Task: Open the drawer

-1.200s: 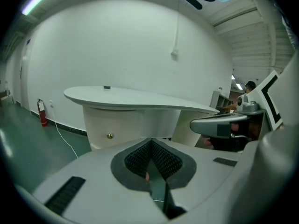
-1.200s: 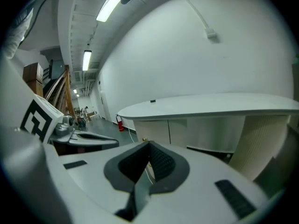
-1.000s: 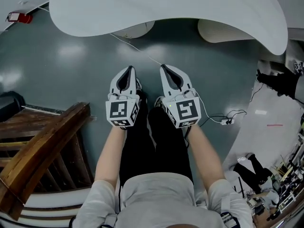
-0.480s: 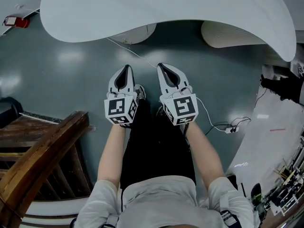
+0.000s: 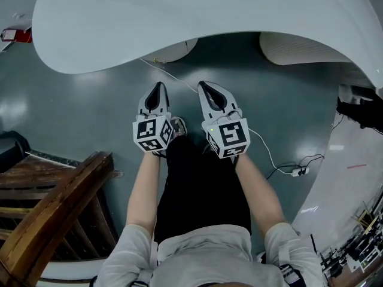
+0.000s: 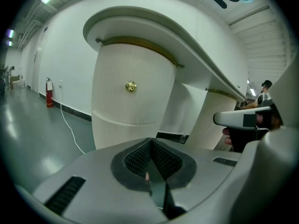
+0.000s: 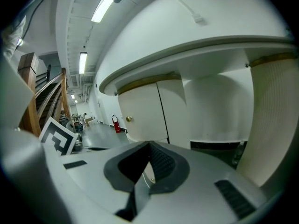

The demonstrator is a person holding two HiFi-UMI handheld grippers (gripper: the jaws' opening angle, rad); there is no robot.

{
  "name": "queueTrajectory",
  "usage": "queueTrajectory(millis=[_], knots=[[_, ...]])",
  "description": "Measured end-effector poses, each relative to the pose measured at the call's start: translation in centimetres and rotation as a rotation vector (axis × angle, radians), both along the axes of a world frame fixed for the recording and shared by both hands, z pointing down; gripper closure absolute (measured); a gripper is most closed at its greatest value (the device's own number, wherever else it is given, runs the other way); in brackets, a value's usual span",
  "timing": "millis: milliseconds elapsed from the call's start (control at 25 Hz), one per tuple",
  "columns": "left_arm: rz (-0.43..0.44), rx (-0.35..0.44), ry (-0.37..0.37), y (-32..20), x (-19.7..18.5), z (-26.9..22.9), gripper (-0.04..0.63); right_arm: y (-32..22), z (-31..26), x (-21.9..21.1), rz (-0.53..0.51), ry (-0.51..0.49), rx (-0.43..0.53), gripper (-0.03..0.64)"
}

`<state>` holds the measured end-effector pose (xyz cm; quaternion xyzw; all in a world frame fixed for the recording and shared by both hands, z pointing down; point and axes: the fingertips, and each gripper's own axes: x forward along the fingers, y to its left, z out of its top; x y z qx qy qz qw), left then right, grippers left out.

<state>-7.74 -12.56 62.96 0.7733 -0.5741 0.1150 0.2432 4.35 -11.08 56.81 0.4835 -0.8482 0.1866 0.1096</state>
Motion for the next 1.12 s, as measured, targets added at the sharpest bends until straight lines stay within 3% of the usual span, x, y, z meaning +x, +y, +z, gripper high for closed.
queueTrajectory(millis=[120, 360, 600, 880, 1120], knots=[[-0.028, -0.014, 0.028, -0.9, -0.3, 1.9, 0.591, -0.8, 1.4, 0.2, 0.005, -0.012, -0.004, 0.604], [-0.125, -0.066, 0.2, -3.5, -1.0, 6.3, 0.591, -2.1, 4.0, 0.1, 0.009, -0.046, -0.029, 0.604], [-0.19, -0.112, 0.215, -5.0, -3.1, 10.0, 0.591, -2.8, 5.7, -0.5, 0.003, -0.041, -0.053, 0.604], [-0.189, -0.147, 0.228, -6.4, -3.6, 13.0, 0.591, -3.6, 6.5, -1.6, -0.017, -0.021, -0.063, 0.604], [-0.185, -0.179, 0.299, -7.2, -4.2, 14.8, 0.576, -3.5, 6.5, -1.1, -0.003, -0.01, -0.081, 0.604]])
